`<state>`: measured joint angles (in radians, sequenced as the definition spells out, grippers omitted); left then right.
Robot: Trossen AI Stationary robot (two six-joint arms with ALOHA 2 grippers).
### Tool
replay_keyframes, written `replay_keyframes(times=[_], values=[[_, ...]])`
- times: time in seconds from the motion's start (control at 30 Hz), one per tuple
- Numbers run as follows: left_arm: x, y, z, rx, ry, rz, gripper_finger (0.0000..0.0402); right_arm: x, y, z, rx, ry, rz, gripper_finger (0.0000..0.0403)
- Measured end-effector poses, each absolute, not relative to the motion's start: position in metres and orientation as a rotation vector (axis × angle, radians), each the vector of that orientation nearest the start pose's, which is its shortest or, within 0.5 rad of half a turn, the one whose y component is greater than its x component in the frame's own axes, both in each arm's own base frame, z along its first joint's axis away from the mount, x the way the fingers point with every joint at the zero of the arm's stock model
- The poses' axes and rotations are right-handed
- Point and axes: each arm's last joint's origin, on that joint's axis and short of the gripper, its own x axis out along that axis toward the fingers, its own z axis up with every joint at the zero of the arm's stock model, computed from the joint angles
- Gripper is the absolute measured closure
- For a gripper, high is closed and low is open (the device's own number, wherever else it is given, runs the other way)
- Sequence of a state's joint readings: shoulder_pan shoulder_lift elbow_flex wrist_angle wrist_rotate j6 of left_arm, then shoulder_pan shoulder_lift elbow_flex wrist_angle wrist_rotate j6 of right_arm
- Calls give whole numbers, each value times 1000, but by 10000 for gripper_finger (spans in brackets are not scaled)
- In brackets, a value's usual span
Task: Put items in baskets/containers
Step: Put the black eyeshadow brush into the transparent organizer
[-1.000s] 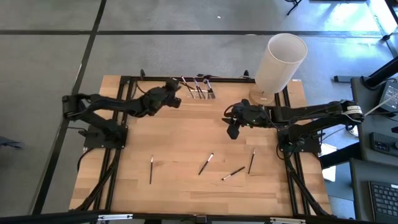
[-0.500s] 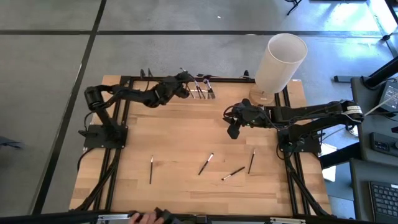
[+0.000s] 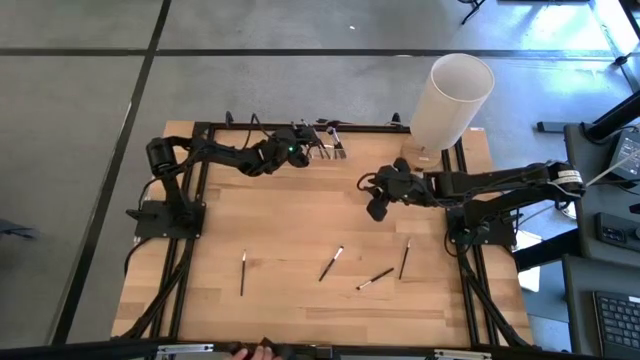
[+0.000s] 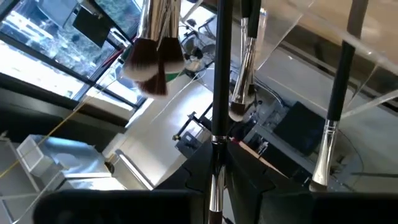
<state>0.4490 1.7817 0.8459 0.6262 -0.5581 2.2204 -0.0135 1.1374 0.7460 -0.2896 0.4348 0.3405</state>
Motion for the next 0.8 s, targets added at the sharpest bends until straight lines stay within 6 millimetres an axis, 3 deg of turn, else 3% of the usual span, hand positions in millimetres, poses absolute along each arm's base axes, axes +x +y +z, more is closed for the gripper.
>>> replay_keyframes(times=[0.2, 0.57, 0.8], values=[[315, 168, 172, 1971, 1251, 205, 348, 232, -16, 247, 188, 579, -543, 286], [316, 168, 172, 1933, 1235, 233, 253, 232, -16, 247, 197, 576, -545, 286], [318, 169, 188, 1632, 1022, 606, 230, 232, -16, 246, 208, 573, -548, 286]])
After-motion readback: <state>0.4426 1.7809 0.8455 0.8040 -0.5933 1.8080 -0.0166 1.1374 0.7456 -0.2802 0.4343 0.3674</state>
